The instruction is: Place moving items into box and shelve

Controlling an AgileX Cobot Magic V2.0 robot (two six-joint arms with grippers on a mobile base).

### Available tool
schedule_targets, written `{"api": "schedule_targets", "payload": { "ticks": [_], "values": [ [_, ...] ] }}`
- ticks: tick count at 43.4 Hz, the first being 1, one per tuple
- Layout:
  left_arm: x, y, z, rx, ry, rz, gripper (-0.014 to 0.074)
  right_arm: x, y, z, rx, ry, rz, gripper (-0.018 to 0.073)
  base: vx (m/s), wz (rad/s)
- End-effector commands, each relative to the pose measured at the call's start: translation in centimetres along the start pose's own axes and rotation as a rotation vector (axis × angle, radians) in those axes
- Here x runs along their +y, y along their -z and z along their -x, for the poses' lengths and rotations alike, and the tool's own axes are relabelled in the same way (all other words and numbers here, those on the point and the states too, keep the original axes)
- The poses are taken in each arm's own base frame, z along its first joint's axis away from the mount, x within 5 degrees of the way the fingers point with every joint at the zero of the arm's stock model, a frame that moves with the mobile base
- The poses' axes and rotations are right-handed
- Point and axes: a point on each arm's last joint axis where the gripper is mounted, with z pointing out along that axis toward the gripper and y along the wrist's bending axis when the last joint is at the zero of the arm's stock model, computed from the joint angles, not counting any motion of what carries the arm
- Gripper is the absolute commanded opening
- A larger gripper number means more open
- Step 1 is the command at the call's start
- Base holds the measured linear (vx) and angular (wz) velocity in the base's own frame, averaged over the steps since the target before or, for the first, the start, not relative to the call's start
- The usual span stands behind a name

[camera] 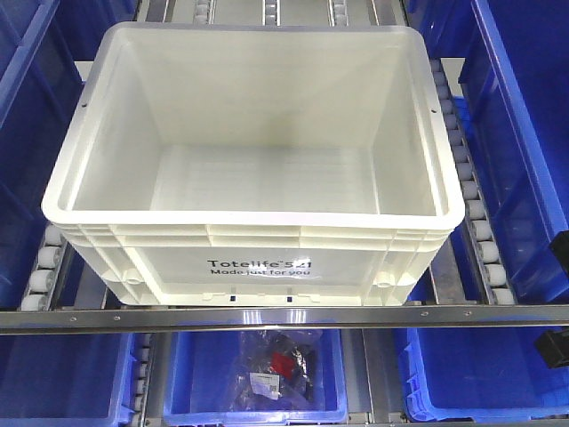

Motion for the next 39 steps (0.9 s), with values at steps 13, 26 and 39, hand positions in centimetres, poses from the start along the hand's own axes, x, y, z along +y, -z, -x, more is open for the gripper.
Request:
{"api": "schedule_targets", "payload": {
  "ticks": [13,26,39],
  "values": [
    [0.3,0.2,-3.9,-0.063,-0.015,0.014,-0.0008,-0.2,0.0,1.6,-0.09,0.005,-0.024,-0.0008,0.0,0.0],
    [0.4,0.1,-4.5,-0.053,-0.021,0.016,-0.0008,-0.2,0.0,1.6,-0.087,0.005,-0.024,-0.0008,0.0,0.0],
    [0.4,0.1,-4.5,-0.053,-0.021,0.016,-0.0008,-0.2,0.0,1.6,-0.087,0.005,-0.024,-0.0008,0.0,0.0]
  ]
}}
